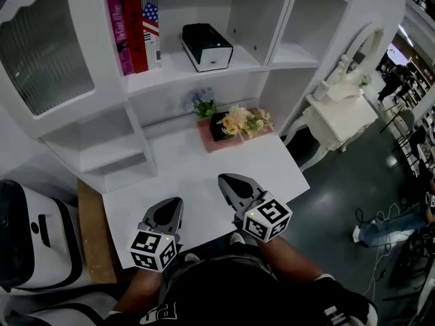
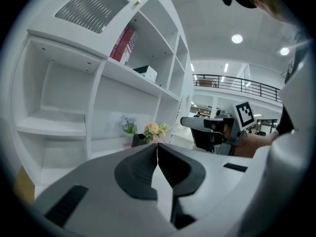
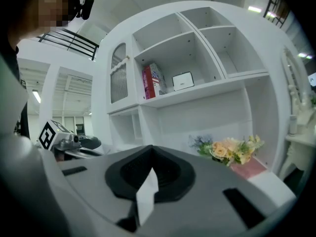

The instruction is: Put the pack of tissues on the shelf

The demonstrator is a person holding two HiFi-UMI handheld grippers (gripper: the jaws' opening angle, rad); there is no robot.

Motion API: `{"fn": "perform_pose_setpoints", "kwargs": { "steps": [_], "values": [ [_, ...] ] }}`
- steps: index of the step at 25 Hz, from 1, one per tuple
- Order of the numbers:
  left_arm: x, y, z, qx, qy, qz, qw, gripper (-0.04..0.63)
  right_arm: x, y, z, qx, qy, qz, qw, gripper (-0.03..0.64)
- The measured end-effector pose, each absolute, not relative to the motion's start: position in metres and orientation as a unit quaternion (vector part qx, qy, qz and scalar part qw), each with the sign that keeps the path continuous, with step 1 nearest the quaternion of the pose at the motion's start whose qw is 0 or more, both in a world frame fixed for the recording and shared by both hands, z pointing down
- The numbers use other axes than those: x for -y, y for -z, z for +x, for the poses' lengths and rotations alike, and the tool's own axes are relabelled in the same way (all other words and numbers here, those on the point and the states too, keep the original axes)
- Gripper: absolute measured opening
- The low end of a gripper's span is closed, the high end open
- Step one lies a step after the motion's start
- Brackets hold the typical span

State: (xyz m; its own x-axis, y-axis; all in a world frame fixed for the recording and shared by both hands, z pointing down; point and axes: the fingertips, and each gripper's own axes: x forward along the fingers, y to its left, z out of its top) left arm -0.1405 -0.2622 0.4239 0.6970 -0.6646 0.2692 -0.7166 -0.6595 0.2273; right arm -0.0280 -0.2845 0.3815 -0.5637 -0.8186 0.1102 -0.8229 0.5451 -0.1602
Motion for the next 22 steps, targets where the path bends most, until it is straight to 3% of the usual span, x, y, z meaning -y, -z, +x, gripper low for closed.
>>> {"fn": "perform_pose_setpoints", "kwargs": {
  "steps": [22],
  "values": [
    [0.203,-0.423,-0.077,0.412,-0.065,0.895,0.159,0.015,0.202,-0.401,0.031,0.896,-0.114,0.429,0.022,0.008]
  ]
}}
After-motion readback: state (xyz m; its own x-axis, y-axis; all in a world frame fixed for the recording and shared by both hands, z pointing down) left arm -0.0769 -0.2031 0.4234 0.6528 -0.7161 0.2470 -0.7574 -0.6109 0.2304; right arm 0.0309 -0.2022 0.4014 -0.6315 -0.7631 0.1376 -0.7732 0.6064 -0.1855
